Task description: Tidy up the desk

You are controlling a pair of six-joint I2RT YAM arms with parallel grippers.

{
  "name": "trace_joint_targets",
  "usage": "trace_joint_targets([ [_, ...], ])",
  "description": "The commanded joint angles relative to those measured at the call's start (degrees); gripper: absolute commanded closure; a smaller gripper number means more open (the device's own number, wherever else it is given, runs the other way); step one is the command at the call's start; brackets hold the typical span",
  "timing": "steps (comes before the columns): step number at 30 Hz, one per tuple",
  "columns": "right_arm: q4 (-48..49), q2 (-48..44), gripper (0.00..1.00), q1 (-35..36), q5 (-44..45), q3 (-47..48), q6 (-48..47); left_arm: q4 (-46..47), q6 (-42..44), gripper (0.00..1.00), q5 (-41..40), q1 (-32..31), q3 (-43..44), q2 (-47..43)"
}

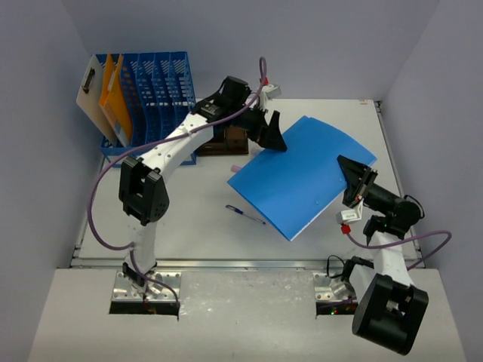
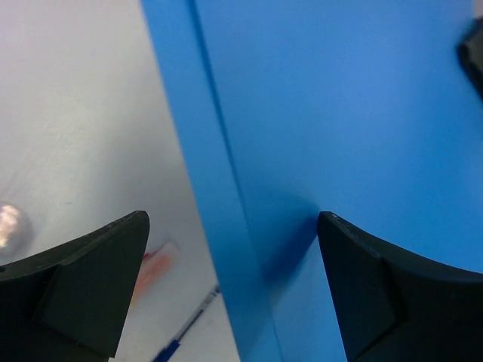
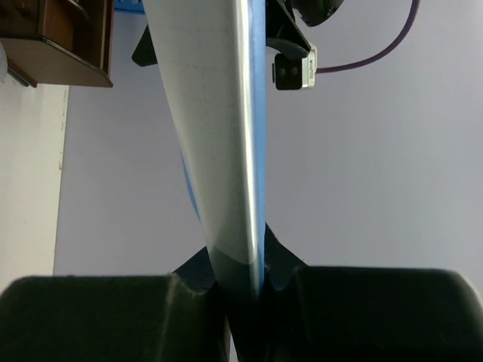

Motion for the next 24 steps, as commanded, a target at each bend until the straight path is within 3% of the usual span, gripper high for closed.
trace_joint_targets([
  [1, 22.3, -0.6, 0.99, 0.9, -0.4, 3.0, 0.6, 2.5, -4.1, 0.09, 18.5, -0.6, 0.2, 1.6],
  [6, 22.3, 0.7, 0.99, 1.0, -0.9, 2.9, -1.5, 15.7, -15.0, 0.2, 32.9, -2.2, -5.7, 0.0],
  [9, 22.3, 1.4, 0.99, 1.0, -1.5, 3.0, -3.0, 21.4, -18.1, 0.37, 34.5, -2.9, -8.9, -1.6],
  [13, 22.2, 2.6, 0.99, 1.0, -2.0, 2.7, -4.1, 25.0, -19.1, 0.75, 35.1, -3.0, -12.2, -3.7],
  [14, 22.3, 2.8, 0.99, 1.0, -2.3, 2.7, -4.5, 25.2, -19.1, 0.95, 35.0, -3.1, -12.6, -4.3],
  [15, 22.3, 3.2, 0.99, 1.0, -2.3, 2.6, -4.6, 25.1, -19.1, 1.0, 34.7, -3.0, -13.4, -4.7],
  [18, 22.3, 4.4, 0.93, 1.0, -2.4, 2.6, -5.3, 25.1, -19.1, 1.0, 33.5, -2.7, -14.9, -5.9],
  [20, 22.3, 5.5, 0.8, 1.1, -2.4, 2.4, -5.8, 28.5, -20.1, 1.0, 34.1, -2.1, -16.1, -7.0],
  [21, 22.4, 6.7, 0.56, 1.0, -2.6, 2.3, -6.3, 33.1, -22.5, 1.0, 34.1, -1.3, -18.1, -8.4],
  [24, 22.4, 9.1, 0.2, 1.0, -2.4, 1.7, -8.2, 38.2, -24.3, 1.0, 31.3, 0.7, -20.4, -10.0],
])
